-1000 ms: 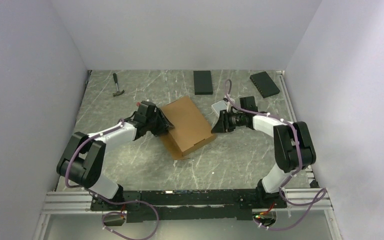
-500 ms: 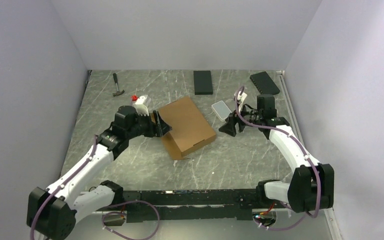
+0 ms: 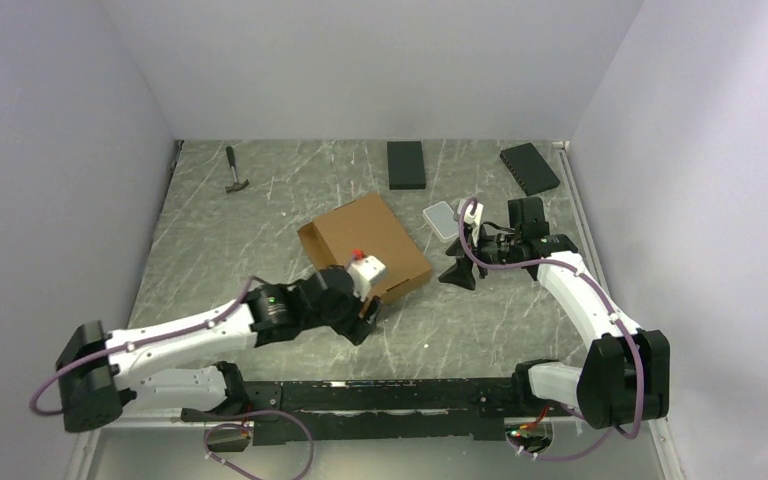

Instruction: Fold the paper box

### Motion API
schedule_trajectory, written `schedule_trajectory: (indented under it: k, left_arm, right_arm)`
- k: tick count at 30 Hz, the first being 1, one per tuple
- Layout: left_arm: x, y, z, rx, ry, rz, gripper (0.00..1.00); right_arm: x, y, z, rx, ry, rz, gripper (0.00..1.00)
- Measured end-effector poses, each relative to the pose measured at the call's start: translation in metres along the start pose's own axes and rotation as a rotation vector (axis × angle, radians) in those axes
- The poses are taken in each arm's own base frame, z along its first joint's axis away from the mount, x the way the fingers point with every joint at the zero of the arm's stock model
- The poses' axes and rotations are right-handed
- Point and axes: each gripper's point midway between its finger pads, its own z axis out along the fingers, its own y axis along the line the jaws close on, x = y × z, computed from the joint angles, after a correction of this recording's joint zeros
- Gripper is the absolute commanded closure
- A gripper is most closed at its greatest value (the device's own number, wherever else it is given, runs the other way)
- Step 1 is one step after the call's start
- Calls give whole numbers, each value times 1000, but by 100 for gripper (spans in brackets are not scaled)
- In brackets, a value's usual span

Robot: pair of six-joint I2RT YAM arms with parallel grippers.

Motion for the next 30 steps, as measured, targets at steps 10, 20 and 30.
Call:
schedule_trajectory:
  k: [10,20,30]
  left_arm:
    - [45,23,47,-342,267,354,30]
    - [50,44,55,-393,226,481,49]
    - [34,39,58,-338,151,417,60]
  right_arm:
    - [2,1,0,-6,6,-7,26]
    - [4,2,0,-13,12,-4,26]
    - [5,5,1,-29,8,7,26]
